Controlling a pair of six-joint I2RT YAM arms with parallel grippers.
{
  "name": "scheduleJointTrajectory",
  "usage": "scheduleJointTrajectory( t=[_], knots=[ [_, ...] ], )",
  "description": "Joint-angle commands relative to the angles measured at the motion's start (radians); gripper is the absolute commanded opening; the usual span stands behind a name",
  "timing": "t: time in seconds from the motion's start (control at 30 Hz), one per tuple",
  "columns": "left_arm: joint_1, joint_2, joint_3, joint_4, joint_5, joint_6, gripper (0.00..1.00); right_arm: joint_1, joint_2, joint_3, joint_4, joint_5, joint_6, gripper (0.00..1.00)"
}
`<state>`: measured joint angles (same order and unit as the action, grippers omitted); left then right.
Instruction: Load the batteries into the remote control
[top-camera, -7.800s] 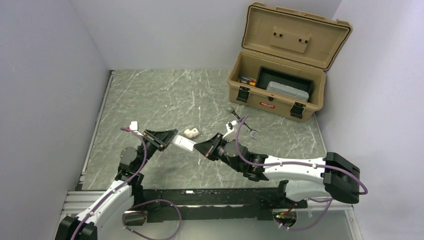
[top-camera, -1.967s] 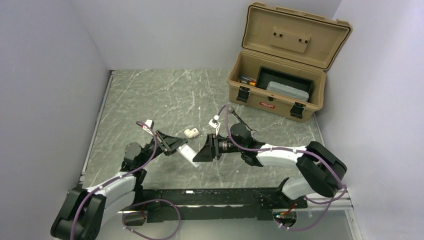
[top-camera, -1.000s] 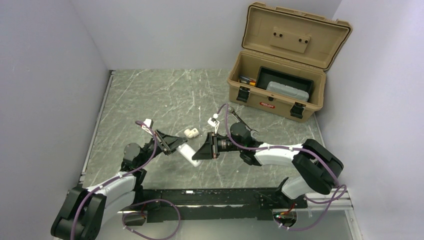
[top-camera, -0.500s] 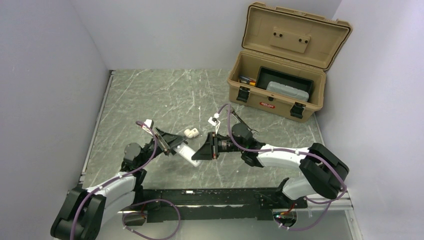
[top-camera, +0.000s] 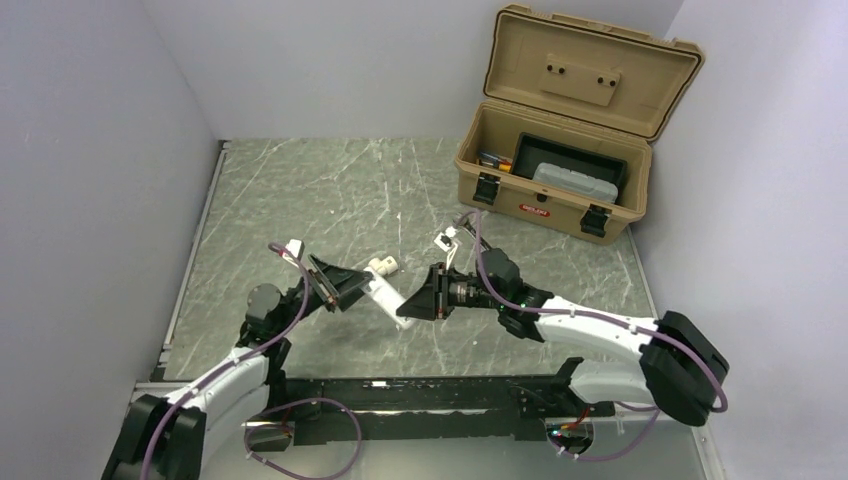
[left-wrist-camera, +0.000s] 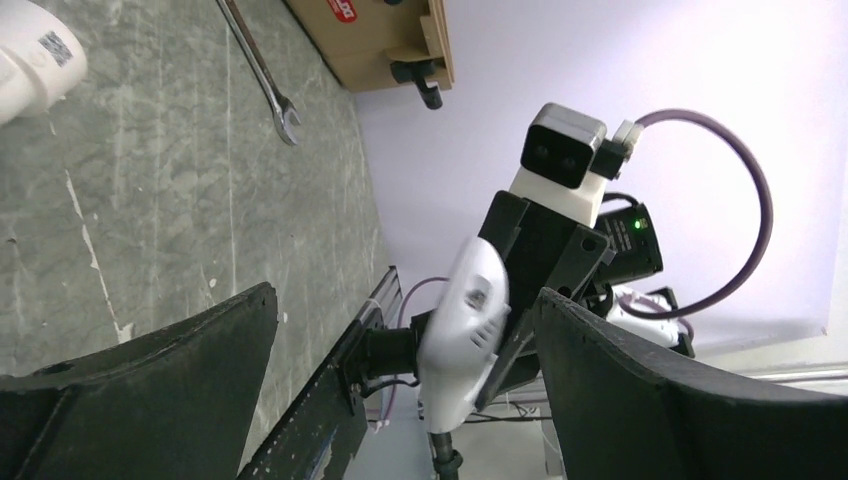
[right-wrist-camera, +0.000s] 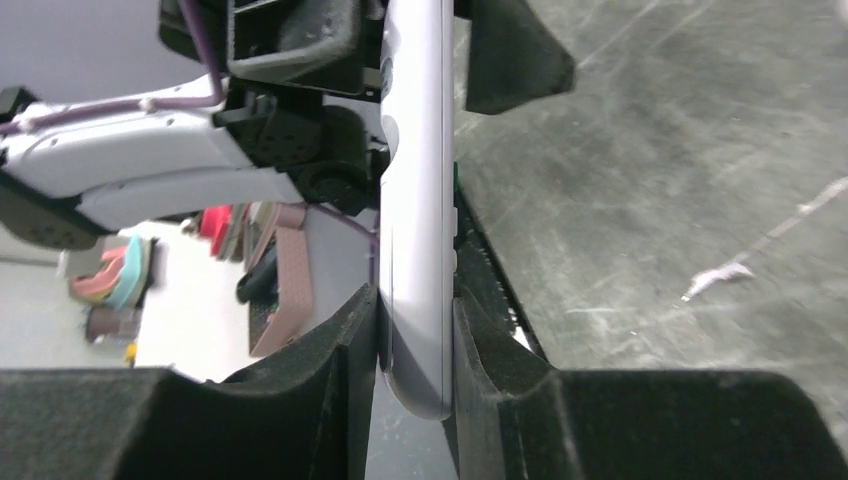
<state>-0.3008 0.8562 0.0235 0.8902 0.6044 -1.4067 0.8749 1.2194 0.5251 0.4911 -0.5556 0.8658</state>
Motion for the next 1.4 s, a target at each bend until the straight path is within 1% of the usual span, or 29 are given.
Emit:
scheduleJointTrajectory(
  t=[0.0,0.13,0.2,0.3,0.43,0.6,0.77,0.97,1.1,1.13,1.23,1.3,1.37],
  knots=[
    [0.035,-0.058,0.056,-0.118,-0.002,0.072,0.99,-0.008,-0.113,0.005,-0.2,0.194,-0.099,0.0],
    [0.051,-0.097,0.078,-0.211,-0.005,0.112,0.99,-0.008,-0.191,0.023,-0.423,0.386,-0.174,0.0],
    [0.054,-0.11,0.086,-0.247,-0.008,0.13,0.99,-0.007,-0.198,0.045,-0.534,0.491,-0.207,0.0],
    [0.055,-0.116,0.088,-0.259,-0.007,0.138,0.99,-0.002,-0.172,0.062,-0.639,0.636,-0.244,0.0],
    [0.058,-0.12,0.088,-0.265,0.001,0.15,0.99,0.043,-0.123,0.068,-0.707,0.814,-0.262,0.0],
    [0.101,-0.162,0.113,-0.391,0.008,0.243,0.99,0.157,-0.073,0.09,-0.783,1.053,-0.235,0.0],
    [0.159,-0.188,0.16,-0.501,0.033,0.325,0.99,0.26,0.021,0.133,-0.881,1.205,-0.169,0.0],
    [0.194,-0.182,0.183,-0.531,0.062,0.361,0.99,0.361,0.191,0.212,-1.01,1.37,-0.076,0.0],
    [0.291,-0.161,0.255,-0.666,0.097,0.472,0.99,0.436,0.359,0.304,-1.148,1.483,0.044,0.0],
    [0.34,-0.15,0.273,-0.695,0.117,0.495,1.0,0.455,0.396,0.327,-1.177,1.5,0.068,0.0],
    [0.464,-0.111,0.297,-0.669,0.231,0.492,0.99,0.504,0.524,0.396,-1.281,1.542,0.151,0.0],
    [0.532,-0.096,0.306,-0.654,0.275,0.485,0.99,0.524,0.597,0.442,-1.345,1.562,0.194,0.0],
    [0.566,-0.094,0.317,-0.662,0.297,0.493,1.0,0.542,0.662,0.484,-1.407,1.578,0.237,0.0]
  ],
)
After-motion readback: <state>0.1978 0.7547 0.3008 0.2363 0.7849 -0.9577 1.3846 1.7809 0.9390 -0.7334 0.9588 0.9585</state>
